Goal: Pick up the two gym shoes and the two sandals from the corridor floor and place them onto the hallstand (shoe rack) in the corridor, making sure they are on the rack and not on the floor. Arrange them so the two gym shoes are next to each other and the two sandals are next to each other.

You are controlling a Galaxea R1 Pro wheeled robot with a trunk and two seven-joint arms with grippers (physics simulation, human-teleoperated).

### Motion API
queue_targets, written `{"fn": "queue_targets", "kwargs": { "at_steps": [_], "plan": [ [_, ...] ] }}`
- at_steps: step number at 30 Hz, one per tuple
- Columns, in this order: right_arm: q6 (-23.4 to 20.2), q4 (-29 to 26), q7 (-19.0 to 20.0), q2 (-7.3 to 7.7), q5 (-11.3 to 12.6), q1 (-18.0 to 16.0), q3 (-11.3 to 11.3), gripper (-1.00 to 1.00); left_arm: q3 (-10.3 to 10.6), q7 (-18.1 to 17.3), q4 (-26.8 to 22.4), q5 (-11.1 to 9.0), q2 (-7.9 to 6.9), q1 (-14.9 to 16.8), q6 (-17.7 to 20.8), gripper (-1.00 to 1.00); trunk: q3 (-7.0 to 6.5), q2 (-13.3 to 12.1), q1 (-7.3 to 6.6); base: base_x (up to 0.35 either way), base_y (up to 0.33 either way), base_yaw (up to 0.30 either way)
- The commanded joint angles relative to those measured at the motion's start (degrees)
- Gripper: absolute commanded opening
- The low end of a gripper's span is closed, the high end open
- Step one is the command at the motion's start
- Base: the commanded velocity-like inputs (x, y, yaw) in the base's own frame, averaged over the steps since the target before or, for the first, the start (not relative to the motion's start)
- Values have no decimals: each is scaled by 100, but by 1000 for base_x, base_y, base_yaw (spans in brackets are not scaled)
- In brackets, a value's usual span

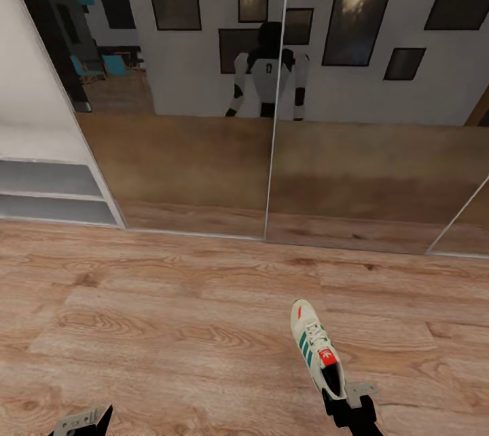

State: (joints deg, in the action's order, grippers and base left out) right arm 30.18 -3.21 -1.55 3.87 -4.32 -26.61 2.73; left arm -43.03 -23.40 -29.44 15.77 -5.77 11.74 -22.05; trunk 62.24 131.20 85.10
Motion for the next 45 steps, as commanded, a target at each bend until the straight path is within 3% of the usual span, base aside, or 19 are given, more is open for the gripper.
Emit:
{"fn": "queue_targets", "kwargs": {
  "at_steps": [1, 12, 18, 23, 30, 38, 45],
  "plan": [
    [14, 4, -25, 2, -22, -2, 26, -100, -31, -35, 6, 57, 6, 8, -29, 100, -8, -40, -24, 0, 0, 222],
    [14, 5, -50, 0, -17, -2, 26, -100, 112, 260, 1, 69, 23, 9, -27, 100, -140, -481, -265, 0, 0, 223],
    [14, -3, -53, 2, -17, -2, 21, -100, 262, 314, 9, 356, 39, 8, -22, 100, -212, -722, -397, 0, 0, 223],
    [14, -11, -56, 11, -17, -2, 12, -100, 290, 349, 1, 568, 191, 12, -9, 100, -182, -722, -397, 0, 0, 223],
    [14, -6, -56, 6, -17, -2, 1, -100, 329, 497, 99, 924, 287, 19, 56, 100, -140, -722, -397, 0, 0, 223],
    [14, -4, -55, 9, -17, -2, -3, -100, 367, 1462, 330, 1104, 327, 29, 25, 100, -92, -722, -397, 0, 0, 223],
    [14, -4, -56, 12, -17, -2, -9, -100, 366, 1685, 531, 1096, 340, 30, -39, 100, -49, -722, -397, 0, 0, 219]
  ]
}}
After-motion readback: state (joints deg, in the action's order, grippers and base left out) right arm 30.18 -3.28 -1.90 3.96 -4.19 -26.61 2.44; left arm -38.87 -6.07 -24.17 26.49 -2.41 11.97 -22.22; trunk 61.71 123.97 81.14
